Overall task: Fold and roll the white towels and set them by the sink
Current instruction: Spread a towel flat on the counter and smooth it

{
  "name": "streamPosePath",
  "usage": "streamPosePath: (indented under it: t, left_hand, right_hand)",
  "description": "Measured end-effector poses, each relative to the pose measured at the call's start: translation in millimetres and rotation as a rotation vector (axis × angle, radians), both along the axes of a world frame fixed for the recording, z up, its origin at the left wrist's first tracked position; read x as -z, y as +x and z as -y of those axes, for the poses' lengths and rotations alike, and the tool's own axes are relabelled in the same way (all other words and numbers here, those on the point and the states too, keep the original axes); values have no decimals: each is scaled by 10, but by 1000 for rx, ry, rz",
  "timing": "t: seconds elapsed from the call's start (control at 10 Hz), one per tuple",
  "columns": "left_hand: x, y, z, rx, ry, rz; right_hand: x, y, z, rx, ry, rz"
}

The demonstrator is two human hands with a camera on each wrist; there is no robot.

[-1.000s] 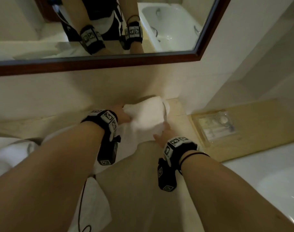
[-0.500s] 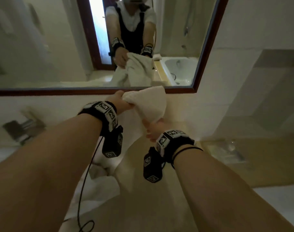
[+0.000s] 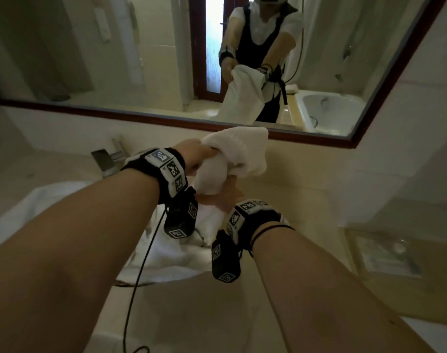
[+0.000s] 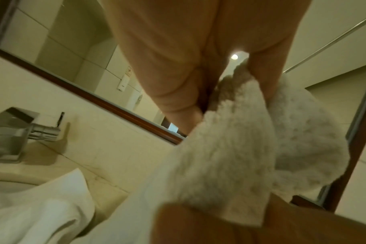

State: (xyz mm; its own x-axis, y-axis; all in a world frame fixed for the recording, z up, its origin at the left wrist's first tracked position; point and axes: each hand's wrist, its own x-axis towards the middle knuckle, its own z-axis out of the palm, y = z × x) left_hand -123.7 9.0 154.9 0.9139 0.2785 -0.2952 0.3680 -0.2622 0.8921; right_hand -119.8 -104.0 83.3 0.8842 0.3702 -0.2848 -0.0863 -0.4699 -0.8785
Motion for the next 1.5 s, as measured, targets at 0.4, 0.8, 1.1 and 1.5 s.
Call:
streamPosePath:
  t: [0.4, 0.8, 1.1, 1.5]
  left_hand:
    - [483, 60, -1242, 124, 284, -207]
    - [-76, 407, -393, 373, 456, -33]
    - [-407, 331, 415, 370, 644, 65]
    - [-962, 64, 1487, 426, 443, 107]
  right_hand:
    - [3, 608, -702, 192, -36, 0]
    - [-1276, 843, -89, 299, -77, 346]
    - [-1686, 692, 634, 241, -184, 458]
    - [-2354, 297, 1792, 304, -301, 617]
